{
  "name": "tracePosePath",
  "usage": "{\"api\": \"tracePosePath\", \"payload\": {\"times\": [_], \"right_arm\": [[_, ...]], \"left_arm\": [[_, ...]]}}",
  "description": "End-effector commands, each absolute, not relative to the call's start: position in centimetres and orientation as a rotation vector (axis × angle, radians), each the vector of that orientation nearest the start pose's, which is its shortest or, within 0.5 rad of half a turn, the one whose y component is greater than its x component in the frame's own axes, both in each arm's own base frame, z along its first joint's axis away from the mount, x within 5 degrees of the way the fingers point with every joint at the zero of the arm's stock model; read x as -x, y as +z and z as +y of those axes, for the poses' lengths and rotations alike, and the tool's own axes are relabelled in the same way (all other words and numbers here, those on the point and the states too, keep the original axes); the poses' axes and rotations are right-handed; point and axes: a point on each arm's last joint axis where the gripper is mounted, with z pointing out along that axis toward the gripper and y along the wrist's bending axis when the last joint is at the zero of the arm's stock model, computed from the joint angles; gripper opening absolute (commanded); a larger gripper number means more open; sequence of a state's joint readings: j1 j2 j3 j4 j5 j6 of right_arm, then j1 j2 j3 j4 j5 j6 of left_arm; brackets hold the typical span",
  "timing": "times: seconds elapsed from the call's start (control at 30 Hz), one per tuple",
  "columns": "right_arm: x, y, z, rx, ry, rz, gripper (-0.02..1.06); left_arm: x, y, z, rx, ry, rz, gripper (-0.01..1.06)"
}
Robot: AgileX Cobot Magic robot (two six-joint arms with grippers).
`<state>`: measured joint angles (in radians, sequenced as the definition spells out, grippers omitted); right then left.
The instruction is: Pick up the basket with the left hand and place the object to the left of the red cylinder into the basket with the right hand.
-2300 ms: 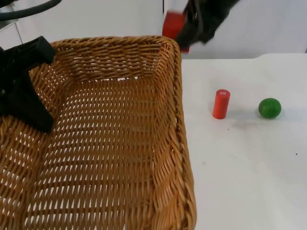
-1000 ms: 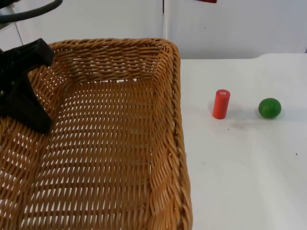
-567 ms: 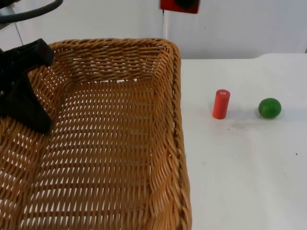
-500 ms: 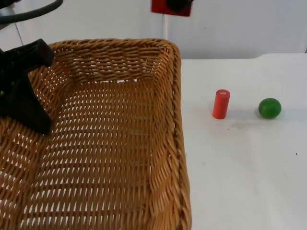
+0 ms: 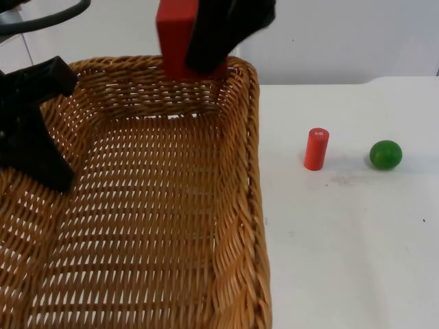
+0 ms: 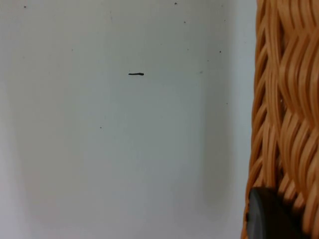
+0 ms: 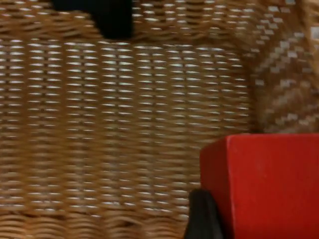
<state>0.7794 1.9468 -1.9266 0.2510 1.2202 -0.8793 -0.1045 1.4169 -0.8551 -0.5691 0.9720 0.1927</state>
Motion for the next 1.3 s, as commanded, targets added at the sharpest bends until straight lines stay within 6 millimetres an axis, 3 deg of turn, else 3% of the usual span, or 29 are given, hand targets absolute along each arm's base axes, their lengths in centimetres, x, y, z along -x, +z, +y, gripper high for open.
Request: {"api": "tracePosePath", "payload": {"times": [0.0,0.23,0.7,0.8,1.13,1.17,1.27], "right_arm": [[-27.8,32.9,31.5,1.96,0.376,1.865,0.0],[-27.5,30.3,31.5,1.962,0.422,1.924,0.0],[-27.5,30.1,31.7,1.945,0.448,1.921,0.0],[-27.4,30.0,31.7,1.953,0.45,1.925,0.05],[-27.8,30.0,31.9,1.898,0.448,1.935,0.52],[-27.8,30.0,31.9,1.898,0.448,1.935,0.52],[-27.8,30.0,31.9,1.885,0.453,1.95,0.74]], "left_arm": [[-23.9,23.8,-6.7,-0.002,-0.737,2.899,0.0],[-23.9,23.8,-6.7,-0.009,-0.739,2.897,0.0],[-23.9,23.8,-6.7,-0.006,-0.744,2.896,0.0],[-23.9,23.8,-6.8,0.0,-0.755,2.894,0.0],[-23.8,23.9,-6.8,-0.006,-0.769,2.896,0.0],[-23.8,23.9,-6.8,-0.006,-0.769,2.896,0.0],[-23.8,23.9,-6.8,-0.007,-0.772,2.895,0.0]]}}
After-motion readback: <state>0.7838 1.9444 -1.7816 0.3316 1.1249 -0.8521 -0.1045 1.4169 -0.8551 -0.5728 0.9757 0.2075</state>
